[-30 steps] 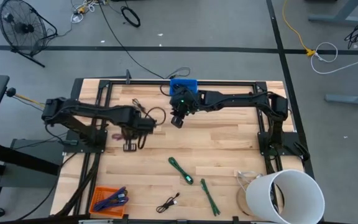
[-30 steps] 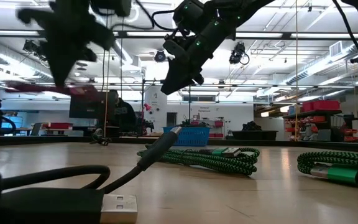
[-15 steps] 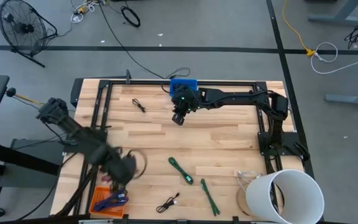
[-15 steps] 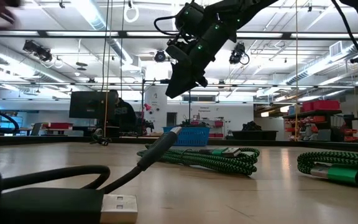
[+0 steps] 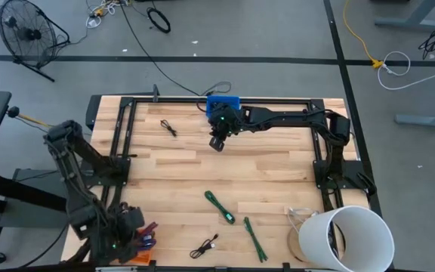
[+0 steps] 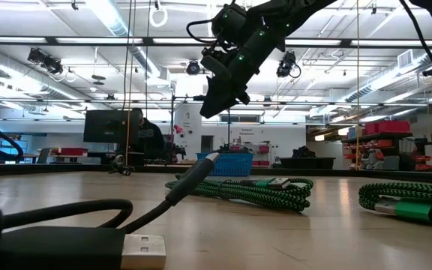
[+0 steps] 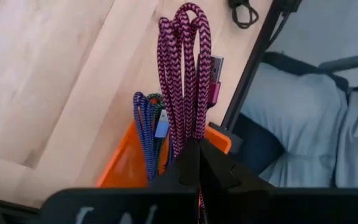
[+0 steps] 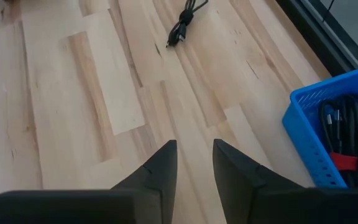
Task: Pick & Place USB Port
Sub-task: Put the pink black charger cable into the orange bin, then put the black charger cable into the blue bin
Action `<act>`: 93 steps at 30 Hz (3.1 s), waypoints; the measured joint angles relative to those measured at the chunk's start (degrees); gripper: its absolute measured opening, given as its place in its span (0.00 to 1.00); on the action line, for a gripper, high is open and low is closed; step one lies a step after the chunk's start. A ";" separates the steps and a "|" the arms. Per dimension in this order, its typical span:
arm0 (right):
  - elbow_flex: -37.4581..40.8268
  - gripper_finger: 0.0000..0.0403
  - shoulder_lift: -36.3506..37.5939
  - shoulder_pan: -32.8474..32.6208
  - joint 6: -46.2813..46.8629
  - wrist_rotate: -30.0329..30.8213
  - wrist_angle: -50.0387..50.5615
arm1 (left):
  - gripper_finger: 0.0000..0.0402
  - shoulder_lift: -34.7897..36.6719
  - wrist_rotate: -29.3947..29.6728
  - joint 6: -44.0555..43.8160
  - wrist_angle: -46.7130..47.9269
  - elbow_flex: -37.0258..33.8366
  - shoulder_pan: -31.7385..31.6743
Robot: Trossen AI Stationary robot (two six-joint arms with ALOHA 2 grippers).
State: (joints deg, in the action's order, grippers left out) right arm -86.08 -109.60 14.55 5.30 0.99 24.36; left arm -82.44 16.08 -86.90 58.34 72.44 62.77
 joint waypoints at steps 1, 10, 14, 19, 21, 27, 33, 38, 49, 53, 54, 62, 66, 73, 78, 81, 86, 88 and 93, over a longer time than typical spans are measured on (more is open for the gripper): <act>0.00 0.26 0.00 0.00 -0.02 0.00 -0.10 | 0.00 -0.62 0.63 -1.33 -0.18 0.00 0.64; 0.00 0.26 0.00 0.00 -1.09 0.00 -0.34 | 0.00 -6.81 -1.30 -5.10 -1.32 -0.02 2.84; 0.00 0.26 0.00 0.00 -1.29 0.02 -0.43 | 0.00 -8.71 -1.23 -5.93 -1.46 -0.02 3.49; 0.00 0.26 0.00 0.00 -1.31 0.02 -1.33 | 0.00 -11.31 -1.17 -6.56 -1.40 -0.02 4.51; 0.00 0.26 0.00 0.00 -1.25 0.02 -1.25 | 0.00 -12.39 -1.29 -6.74 -1.37 -0.02 4.92; 0.00 0.26 0.00 -0.02 -1.06 0.02 -1.27 | 0.00 -15.12 -2.37 -6.25 -0.01 -0.02 5.05; 0.00 0.26 0.00 -0.02 -1.05 0.02 -1.27 | 0.00 -15.93 -2.63 -5.63 -0.64 -0.26 5.05; 0.00 0.26 0.00 -0.02 -1.01 0.02 -1.32 | 0.04 -15.95 -2.81 -7.00 -0.87 -0.28 5.05; 0.00 0.26 0.00 -0.02 -0.85 0.02 -1.60 | 0.25 -15.30 -5.38 -7.31 -0.77 -0.35 4.74; 0.00 0.26 0.00 -0.02 -0.85 0.02 -1.60 | 0.35 -14.72 -5.73 -6.98 -1.26 -0.35 4.51; 0.00 0.26 0.00 -0.02 -0.85 0.02 -1.61 | 0.37 -14.65 -5.76 -6.98 -1.28 -0.34 4.30; 0.00 0.26 0.00 -0.02 -0.39 0.02 -1.73 | 0.46 -12.75 -7.28 -1.62 0.02 -0.33 2.55; 0.00 0.26 0.00 -0.02 -0.28 0.02 -1.98 | 0.43 -9.61 -3.91 1.23 3.99 -0.33 0.79; 0.00 0.26 0.00 -0.34 0.50 -0.30 -2.80 | 0.40 -6.52 15.69 4.82 28.93 -0.28 -2.54; 0.00 0.26 0.00 -1.44 0.11 -0.46 -2.98 | 0.39 -2.00 24.05 16.80 25.28 -3.72 -13.01; 0.00 0.26 0.00 -2.23 0.04 -0.46 -3.72 | 0.39 -0.58 24.02 25.65 23.14 -6.61 -22.61; 0.00 0.26 0.00 -4.44 0.03 -0.46 -3.81 | 0.39 1.84 21.72 43.08 19.75 -13.46 -39.98; 0.00 0.26 0.00 -5.21 -0.46 -0.47 -3.84 | 0.39 2.63 21.22 50.32 16.94 -16.27 -47.34; 0.00 0.26 0.00 -5.92 -1.73 -0.44 -3.41 | 0.39 4.53 18.23 76.98 0.24 -23.47 -63.48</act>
State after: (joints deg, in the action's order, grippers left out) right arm -86.08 -109.60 8.62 3.57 0.56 20.96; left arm -77.91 34.32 -9.92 58.58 48.98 -0.72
